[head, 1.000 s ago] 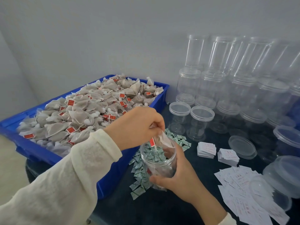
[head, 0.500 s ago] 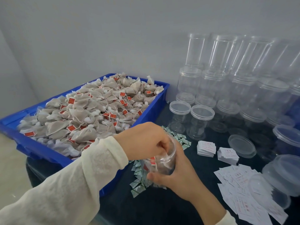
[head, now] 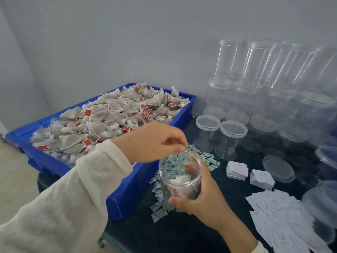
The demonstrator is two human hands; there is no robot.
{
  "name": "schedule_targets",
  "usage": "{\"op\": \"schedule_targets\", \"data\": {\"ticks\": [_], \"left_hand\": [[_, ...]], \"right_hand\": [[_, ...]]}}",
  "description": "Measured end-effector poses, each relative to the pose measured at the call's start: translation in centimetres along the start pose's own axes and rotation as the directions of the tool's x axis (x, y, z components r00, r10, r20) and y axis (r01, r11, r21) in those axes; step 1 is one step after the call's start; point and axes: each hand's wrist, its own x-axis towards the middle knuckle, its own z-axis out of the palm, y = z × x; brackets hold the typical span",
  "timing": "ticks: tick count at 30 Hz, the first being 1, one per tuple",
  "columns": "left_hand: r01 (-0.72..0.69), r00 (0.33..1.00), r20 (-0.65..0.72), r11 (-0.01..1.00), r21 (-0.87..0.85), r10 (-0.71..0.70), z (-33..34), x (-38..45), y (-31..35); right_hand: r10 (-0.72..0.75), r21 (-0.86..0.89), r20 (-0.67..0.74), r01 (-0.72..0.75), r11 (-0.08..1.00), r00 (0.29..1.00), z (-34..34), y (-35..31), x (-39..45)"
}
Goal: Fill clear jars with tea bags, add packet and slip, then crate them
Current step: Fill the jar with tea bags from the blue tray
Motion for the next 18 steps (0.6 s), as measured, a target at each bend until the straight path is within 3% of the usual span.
{"op": "schedule_targets", "data": {"ticks": [2, 4, 6, 9, 13, 18], "left_hand": [[0.080, 0.969, -0.234, 0.996, -0.025, -0.083, -1.0, -0.3, -2.4], [0.253, 0.926, -0.314, 0.961, 0.107, -0.209, -1.8, -0.6, -4.9], [0.444, 0.888, -0.289, 0.834, 0.327, -0.359, -2.1, -0.8, -7.2], [0.577, 0.805, -0.208, 0.651, 0.493, -0.556, -1.3, -1.6, -9.1], [0.599, 0.727, -0.042, 0.603, 0.526, -0.685, 0.0, -2.0, -10.2], [0.564, 0.744, -0.034, 0.599, 0.568, -0.668, 0.8, -1.6, -10.8]], "right_hand": [[0.024, 0.006, 0.003, -0.024, 1.000, 1.000, 0.1, 0.3, -0.1], [0.035, -0.009, 0.006, -0.035, 0.999, 0.999, 0.1, 0.5, -0.2], [0.038, -0.033, -0.001, -0.038, 0.999, 0.999, 0.0, 0.6, -0.3], [0.052, -0.044, -0.008, -0.052, 0.998, 0.999, -0.2, 0.7, -0.4], [0.059, -0.038, -0.009, -0.060, 0.997, 0.998, -0.3, 0.9, -0.5], [0.072, -0.047, -0.004, -0.072, 0.996, 0.997, -0.3, 1.1, -0.6]]}}
